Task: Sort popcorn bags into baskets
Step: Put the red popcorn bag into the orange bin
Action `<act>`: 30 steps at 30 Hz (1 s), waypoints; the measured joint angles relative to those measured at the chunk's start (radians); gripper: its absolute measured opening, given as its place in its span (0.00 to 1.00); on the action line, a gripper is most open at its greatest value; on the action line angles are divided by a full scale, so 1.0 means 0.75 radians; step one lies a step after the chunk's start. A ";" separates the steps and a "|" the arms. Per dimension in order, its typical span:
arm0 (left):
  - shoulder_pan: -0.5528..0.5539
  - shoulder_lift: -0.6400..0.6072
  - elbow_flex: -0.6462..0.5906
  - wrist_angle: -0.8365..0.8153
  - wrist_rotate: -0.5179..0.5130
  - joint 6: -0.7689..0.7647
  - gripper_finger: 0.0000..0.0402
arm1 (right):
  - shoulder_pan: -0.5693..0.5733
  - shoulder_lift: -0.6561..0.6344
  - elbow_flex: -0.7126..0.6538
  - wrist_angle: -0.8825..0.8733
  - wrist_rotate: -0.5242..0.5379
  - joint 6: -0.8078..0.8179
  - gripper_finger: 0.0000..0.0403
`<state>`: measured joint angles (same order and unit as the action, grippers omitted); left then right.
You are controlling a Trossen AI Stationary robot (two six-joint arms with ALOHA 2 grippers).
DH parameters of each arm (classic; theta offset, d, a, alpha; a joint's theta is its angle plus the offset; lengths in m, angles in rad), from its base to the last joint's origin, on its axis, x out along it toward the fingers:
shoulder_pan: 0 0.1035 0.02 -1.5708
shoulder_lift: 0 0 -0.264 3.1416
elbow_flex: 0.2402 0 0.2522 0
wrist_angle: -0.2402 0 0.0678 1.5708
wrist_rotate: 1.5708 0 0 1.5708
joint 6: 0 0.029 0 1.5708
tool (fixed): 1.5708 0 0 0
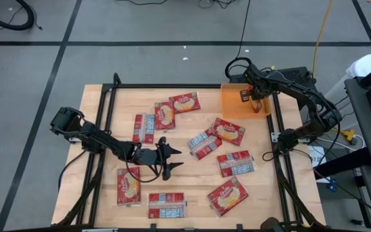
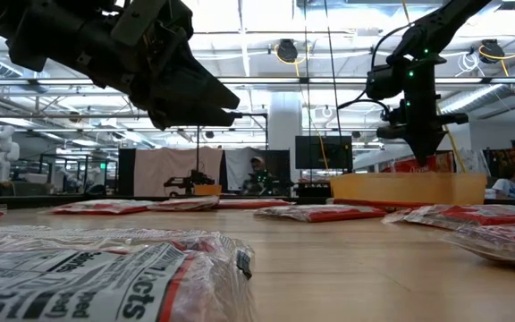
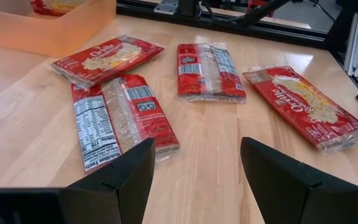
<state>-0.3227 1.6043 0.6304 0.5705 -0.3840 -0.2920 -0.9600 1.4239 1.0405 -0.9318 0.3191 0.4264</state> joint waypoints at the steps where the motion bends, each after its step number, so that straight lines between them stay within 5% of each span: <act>1: 0.003 0.000 0.000 0.000 0.000 0.000 0.60 | 0.000 0.000 0.000 -0.001 0.002 0.000 0.11; 18: 0.005 0.000 0.000 0.002 0.000 -0.002 0.60 | 0.000 -0.001 0.000 0.058 0.064 -0.032 0.33; 30: 0.057 0.000 0.000 0.002 0.000 -0.014 0.60 | 0.016 -0.001 0.001 0.034 0.089 -0.068 0.33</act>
<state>-0.2803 1.6042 0.6304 0.5717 -0.3840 -0.3022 -0.9477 1.4235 1.0409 -0.9060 0.3858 0.3757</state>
